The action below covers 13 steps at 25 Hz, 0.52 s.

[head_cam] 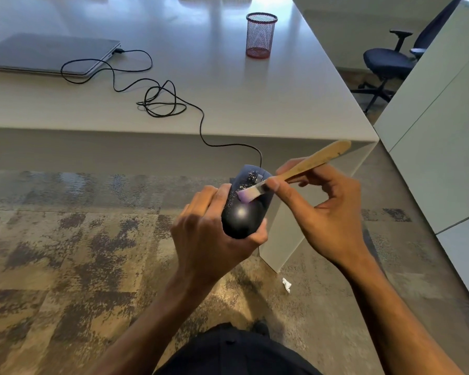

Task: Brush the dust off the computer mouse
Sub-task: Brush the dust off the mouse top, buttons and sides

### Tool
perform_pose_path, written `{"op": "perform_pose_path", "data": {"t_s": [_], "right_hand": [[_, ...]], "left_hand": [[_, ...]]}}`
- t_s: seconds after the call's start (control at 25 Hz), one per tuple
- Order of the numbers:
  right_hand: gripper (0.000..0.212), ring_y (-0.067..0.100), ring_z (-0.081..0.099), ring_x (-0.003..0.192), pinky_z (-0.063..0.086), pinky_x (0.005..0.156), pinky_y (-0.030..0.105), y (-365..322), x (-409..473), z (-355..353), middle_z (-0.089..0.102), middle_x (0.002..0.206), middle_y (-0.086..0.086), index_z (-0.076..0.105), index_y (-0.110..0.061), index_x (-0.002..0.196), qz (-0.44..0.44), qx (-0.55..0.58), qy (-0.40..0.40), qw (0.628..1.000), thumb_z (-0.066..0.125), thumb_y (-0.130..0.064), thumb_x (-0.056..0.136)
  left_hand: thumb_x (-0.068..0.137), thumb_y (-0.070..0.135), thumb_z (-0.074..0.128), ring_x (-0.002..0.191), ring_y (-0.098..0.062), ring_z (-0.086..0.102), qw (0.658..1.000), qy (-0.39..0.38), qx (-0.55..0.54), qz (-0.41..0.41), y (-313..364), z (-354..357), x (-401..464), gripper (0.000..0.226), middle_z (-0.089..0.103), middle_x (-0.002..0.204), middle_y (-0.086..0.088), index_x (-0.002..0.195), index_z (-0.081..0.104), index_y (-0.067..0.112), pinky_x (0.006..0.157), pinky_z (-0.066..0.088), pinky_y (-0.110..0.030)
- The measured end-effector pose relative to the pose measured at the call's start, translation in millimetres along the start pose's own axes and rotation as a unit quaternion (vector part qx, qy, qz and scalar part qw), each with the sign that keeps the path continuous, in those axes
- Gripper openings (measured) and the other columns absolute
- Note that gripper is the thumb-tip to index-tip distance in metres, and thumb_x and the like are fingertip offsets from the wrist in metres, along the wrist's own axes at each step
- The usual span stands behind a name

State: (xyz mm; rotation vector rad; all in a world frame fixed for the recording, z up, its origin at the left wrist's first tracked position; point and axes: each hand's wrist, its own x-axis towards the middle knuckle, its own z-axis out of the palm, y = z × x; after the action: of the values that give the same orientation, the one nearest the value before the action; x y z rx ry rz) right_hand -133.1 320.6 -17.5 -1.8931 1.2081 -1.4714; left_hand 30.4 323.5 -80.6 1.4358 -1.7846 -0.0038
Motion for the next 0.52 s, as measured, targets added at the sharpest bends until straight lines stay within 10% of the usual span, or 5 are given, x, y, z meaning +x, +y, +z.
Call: {"op": "perform_pose_path", "data": {"t_s": [0.2, 0.52], "right_hand": [[0.012, 0.004, 0.069, 0.083, 0.052, 0.077, 0.013, -2, -5, 4, 0.073, 0.088, -0.006, 0.071, -0.015, 0.093, -0.017, 0.001, -0.149, 0.989, 0.071, -0.019, 0.082], [0.013, -0.004, 0.067, 0.083, 0.054, 0.076, 0.017, 3, 2, 9, 0.065, 0.091, -0.024, 0.067, -0.023, 0.094, -0.019, -0.049, 0.029, 0.998, 0.072, -0.025, 0.082]], "left_hand": [[0.071, 0.063, 0.065, 0.064, -0.011, 0.051, 1.0, -0.017, 0.0, 0.01, -3, 2, -1, 0.073, 0.06, 0.085, -0.003, 0.114, 0.061, 0.004, 0.051, 0.049, -0.027], [0.067, 0.057, 0.069, 0.069, -0.012, 0.054, 1.0, 0.002, 0.008, 0.008, 1, 2, -3, 0.065, 0.062, 0.089, -0.002, 0.111, 0.063, 0.01, 0.054, 0.046, -0.023]]}}
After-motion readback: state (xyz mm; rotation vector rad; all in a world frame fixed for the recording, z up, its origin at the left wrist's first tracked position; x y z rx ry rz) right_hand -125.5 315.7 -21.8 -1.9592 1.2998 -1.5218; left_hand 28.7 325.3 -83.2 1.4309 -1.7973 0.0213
